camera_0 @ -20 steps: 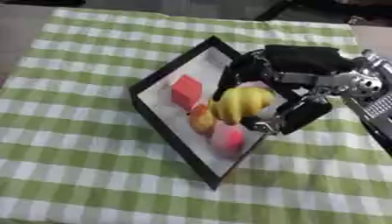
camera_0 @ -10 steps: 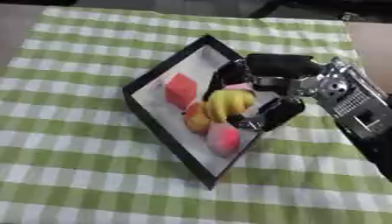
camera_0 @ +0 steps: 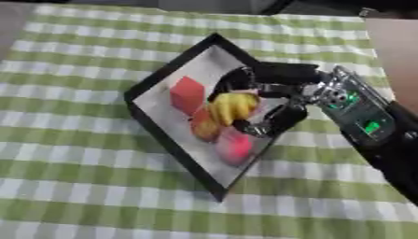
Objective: Pick up objects on the table and place them in the box.
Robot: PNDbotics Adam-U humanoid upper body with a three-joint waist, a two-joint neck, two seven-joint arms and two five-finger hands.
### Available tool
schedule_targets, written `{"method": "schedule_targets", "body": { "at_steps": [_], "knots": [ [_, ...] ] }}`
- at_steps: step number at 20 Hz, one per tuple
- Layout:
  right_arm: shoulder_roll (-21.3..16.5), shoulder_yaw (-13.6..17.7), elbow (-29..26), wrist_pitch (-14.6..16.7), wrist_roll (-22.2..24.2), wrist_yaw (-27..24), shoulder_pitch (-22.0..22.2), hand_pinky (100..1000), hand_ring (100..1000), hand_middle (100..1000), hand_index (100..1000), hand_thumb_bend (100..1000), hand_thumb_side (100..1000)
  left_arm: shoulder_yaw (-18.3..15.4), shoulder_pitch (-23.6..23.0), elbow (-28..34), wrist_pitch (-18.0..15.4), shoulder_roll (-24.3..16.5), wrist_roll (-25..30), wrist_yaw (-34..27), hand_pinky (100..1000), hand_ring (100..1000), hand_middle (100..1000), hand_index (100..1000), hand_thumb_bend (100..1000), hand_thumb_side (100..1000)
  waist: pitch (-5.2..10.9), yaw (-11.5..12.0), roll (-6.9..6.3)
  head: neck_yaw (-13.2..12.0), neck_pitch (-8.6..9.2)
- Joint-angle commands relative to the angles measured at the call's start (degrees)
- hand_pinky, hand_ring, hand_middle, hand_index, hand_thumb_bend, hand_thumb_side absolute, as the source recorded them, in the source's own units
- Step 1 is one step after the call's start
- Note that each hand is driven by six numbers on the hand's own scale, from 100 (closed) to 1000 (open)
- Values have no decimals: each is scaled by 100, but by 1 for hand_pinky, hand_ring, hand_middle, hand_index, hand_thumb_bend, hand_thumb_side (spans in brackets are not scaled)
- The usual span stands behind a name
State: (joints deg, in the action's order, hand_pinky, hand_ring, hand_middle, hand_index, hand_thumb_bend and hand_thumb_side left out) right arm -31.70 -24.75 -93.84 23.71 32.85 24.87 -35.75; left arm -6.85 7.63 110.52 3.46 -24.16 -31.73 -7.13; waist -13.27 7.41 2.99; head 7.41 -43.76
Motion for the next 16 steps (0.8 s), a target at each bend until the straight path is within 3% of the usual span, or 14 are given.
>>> {"method": "schedule_targets", "body": {
  "at_steps": [1,8,9,10,16],
  "knots": [
    [-84,93,-20,137,92,239,-47,902,1000,875,949,100,143,-18,55,104,-1,-80,15,15,757,722,730,769,387,643,-25,1,-59,22,15],
    [-123,225,-56,274,121,896,12,972,1000,888,984,145,231,-5,70,112,8,-61,44,43,757,722,726,766,390,640,-19,4,-44,-3,68],
    [-117,242,-42,281,87,923,18,989,1000,895,994,191,301,-5,70,113,9,-58,44,45,756,722,726,767,391,639,-15,6,-41,1,74],
    [-118,260,-35,278,50,923,22,989,1000,894,992,191,316,-4,69,112,10,-57,45,46,757,722,726,767,392,639,-10,7,-38,3,77],
    [-220,383,-266,142,-230,693,27,992,1000,897,999,184,322,1,61,108,10,-57,48,49,756,721,725,768,394,638,17,-6,-26,3,78]
  ]
}}
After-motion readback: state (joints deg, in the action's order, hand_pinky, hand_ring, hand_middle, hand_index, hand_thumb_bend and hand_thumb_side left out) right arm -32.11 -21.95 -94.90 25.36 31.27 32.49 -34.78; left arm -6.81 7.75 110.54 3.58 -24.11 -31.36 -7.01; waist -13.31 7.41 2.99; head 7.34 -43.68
